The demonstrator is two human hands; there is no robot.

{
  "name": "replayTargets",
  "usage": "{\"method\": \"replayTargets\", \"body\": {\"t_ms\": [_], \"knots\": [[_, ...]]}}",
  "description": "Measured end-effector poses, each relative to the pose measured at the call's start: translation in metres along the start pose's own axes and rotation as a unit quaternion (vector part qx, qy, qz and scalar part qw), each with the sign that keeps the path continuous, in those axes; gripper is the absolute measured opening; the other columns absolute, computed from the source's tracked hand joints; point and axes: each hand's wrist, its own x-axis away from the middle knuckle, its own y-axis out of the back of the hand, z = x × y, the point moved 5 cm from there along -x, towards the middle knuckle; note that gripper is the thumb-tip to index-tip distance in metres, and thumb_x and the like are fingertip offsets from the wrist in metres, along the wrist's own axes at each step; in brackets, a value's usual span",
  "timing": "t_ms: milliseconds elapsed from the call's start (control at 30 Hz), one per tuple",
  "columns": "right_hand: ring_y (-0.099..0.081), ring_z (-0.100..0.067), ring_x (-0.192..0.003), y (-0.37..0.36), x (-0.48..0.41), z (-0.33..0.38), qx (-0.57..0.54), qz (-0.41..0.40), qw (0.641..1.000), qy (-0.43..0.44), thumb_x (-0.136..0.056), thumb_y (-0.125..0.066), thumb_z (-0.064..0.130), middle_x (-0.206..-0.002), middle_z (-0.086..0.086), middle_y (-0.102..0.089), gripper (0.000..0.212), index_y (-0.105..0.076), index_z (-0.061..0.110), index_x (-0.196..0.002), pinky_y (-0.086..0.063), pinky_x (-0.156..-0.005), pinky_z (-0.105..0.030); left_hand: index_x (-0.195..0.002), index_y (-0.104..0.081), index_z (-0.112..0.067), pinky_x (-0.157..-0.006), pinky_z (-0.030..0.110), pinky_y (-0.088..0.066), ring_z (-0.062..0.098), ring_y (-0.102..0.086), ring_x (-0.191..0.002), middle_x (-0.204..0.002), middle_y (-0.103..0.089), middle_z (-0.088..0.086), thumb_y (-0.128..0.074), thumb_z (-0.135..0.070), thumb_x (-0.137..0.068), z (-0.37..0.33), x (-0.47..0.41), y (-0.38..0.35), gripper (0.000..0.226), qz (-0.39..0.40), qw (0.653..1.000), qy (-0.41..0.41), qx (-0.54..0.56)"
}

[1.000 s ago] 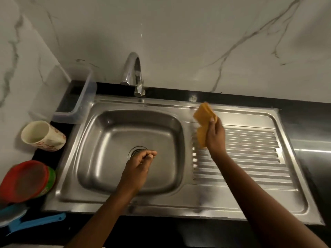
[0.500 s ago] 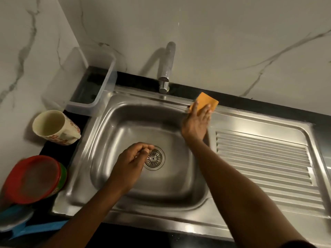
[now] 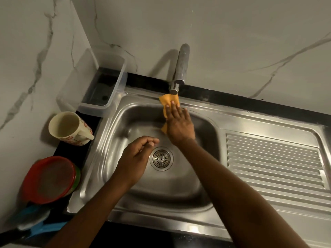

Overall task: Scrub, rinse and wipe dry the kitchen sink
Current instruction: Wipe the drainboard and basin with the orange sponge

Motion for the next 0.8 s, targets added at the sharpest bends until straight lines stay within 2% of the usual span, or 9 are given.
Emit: {"method": "replayTargets", "body": {"t_ms": [67,133,233,367,433,500,600,700,800], "knots": [[0.003,-0.029,-0.161,0.002,0.018,-0.040,0.018,-0.010,0.999,-0.031,-0.105,-0.042,0.031,-0.173,-0.012,0.007,0.078,0.005,0.016,-0.166,0.003,-0.130,-0.047,-0.108,-0.075,-0.033,-0.102,0.037,-0.055,0.001,-0.069,-0.109,-0.111,-0.076,-0.017,-0.053,-0.042,-0.091,-0.001,-0.002,0.002,0.029,0.003,1.000,0.002,-0.003],[0.001,-0.028,-0.161,0.004,0.036,-0.081,0.001,-0.010,0.994,-0.108,-0.104,-0.046,0.033,-0.173,-0.013,0.005,0.083,0.008,0.018,-0.166,0.004,-0.130,-0.047,-0.109,-0.076,-0.033,-0.104,0.040,-0.055,0.002,-0.069,-0.111,-0.112,-0.076,-0.016,-0.053,-0.039,-0.093,-0.001,-0.005,0.008,0.028,-0.001,1.000,0.006,-0.003],[-0.005,-0.032,-0.161,0.005,0.052,-0.123,-0.029,-0.004,0.975,-0.220,-0.105,-0.045,0.036,-0.174,-0.014,0.003,0.083,0.009,0.019,-0.166,-0.003,-0.129,-0.053,-0.109,-0.075,-0.034,-0.104,0.041,-0.055,0.005,-0.070,-0.112,-0.112,-0.076,-0.015,-0.054,-0.039,-0.095,-0.002,-0.008,0.019,0.026,-0.014,1.000,0.002,-0.013],[0.002,-0.037,-0.160,0.007,0.035,-0.099,-0.056,-0.017,0.961,-0.270,-0.105,-0.049,0.039,-0.173,-0.017,0.004,0.085,0.005,0.014,-0.166,-0.005,-0.130,-0.052,-0.111,-0.074,-0.032,-0.098,0.023,-0.052,-0.002,-0.067,-0.109,-0.112,-0.074,-0.017,-0.058,-0.028,-0.104,-0.008,-0.012,0.036,0.018,-0.039,0.997,-0.029,-0.054],[0.004,-0.036,-0.160,0.006,0.017,-0.061,-0.086,-0.036,0.965,-0.244,-0.107,-0.040,0.035,-0.173,-0.016,0.008,0.077,0.007,0.018,-0.166,-0.006,-0.130,-0.052,-0.112,-0.072,-0.032,-0.090,0.009,-0.047,-0.009,-0.065,-0.106,-0.111,-0.072,-0.020,-0.058,-0.022,-0.106,-0.012,-0.013,0.046,0.018,-0.051,0.994,-0.041,-0.082],[0.008,-0.034,-0.159,0.001,-0.003,-0.016,-0.102,-0.038,0.976,-0.187,-0.106,-0.038,0.033,-0.172,-0.015,0.013,0.077,0.010,0.021,-0.166,-0.003,-0.130,-0.051,-0.114,-0.071,-0.033,-0.084,0.002,-0.043,-0.013,-0.062,-0.104,-0.111,-0.070,-0.021,-0.058,-0.021,-0.105,-0.014,-0.014,0.056,0.019,-0.066,0.991,-0.046,-0.104],[0.011,-0.033,-0.159,-0.006,-0.031,0.059,-0.109,-0.026,0.990,-0.088,-0.106,-0.047,0.033,-0.172,-0.015,0.014,0.083,0.009,0.021,-0.166,0.000,-0.130,-0.048,-0.115,-0.071,-0.030,-0.087,0.012,-0.049,-0.007,-0.063,-0.107,-0.116,-0.069,-0.018,-0.059,-0.022,-0.105,-0.017,-0.017,0.070,0.018,-0.081,0.987,-0.054,-0.129],[0.011,-0.032,-0.159,-0.006,-0.050,0.117,-0.120,-0.016,0.992,-0.044,-0.111,-0.033,0.042,-0.172,-0.014,0.011,0.070,0.003,0.018,-0.166,-0.006,-0.130,-0.050,-0.123,-0.071,-0.023,-0.095,0.027,-0.055,0.004,-0.065,-0.112,-0.120,-0.069,-0.011,-0.058,-0.025,-0.104,-0.028,-0.020,0.083,0.022,-0.099,0.978,-0.088,-0.163],[0.011,-0.030,-0.159,-0.008,-0.060,0.144,-0.098,0.019,0.995,0.013,-0.110,-0.033,0.052,-0.173,-0.011,0.009,0.075,0.003,0.018,-0.166,-0.002,-0.131,-0.048,-0.128,-0.068,-0.018,-0.097,0.018,-0.050,0.008,-0.063,-0.115,-0.124,-0.068,-0.004,-0.059,-0.025,-0.105,-0.044,-0.021,0.091,0.026,-0.108,0.963,-0.120,-0.215]]}}
